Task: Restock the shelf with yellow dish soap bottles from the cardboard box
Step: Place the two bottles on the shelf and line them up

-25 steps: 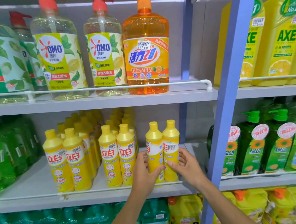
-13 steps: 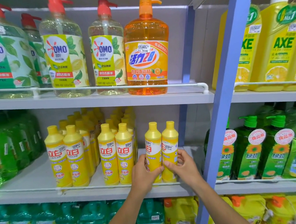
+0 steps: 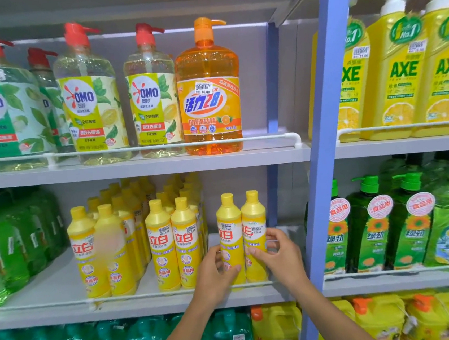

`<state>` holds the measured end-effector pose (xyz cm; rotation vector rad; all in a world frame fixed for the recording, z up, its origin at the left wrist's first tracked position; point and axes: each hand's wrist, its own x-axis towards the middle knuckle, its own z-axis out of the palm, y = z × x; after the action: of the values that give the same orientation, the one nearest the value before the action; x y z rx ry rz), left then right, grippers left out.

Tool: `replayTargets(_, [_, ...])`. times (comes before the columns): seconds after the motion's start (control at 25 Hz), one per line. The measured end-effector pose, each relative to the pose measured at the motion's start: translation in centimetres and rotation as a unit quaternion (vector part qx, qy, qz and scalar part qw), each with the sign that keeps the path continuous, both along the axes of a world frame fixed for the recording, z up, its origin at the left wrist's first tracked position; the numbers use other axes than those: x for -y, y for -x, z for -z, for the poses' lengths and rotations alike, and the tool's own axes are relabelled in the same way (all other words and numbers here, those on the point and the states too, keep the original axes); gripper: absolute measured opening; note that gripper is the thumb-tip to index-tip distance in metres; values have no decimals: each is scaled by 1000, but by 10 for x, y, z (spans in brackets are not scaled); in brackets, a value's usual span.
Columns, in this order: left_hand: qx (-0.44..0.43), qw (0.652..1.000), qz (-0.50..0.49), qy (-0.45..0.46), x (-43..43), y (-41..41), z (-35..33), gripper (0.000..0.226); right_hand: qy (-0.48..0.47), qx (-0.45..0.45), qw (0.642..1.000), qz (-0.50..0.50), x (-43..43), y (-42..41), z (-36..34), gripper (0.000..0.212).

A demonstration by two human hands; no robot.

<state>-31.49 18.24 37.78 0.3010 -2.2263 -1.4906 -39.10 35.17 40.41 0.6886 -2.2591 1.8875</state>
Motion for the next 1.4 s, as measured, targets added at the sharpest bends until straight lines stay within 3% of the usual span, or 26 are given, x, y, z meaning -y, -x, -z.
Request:
replayTargets(0.24, [2,999,-41,28,-3,10,3,49,-4,-12,996,-86,-9,1,9,45])
replayTargets(0.44, [2,995,-90,47,-5,24,5,50,-5,-14,1000,8,7,-2,19,55])
replayTargets(0.56, [13,997,-70,43,-2,21,12,54,-6,7,1000,-10,1,6,15,49])
replayTargets(0.68, [15,998,-52,36,2,20,16,53,-59,14,998,-27,-4,10,22,53])
replayTargets(0.84, [26,996,-67,51,2,28,14,51,-145,26,988,42,9,13,36,65])
replayTargets(1.16, [60,986,-121,93,3,64,6,50,-208,49,974,73,36,50,26,58])
replayTargets(1.4, [32,990,-136,-3,13,106,16,45,-188,87,974,94,57,82,33,57])
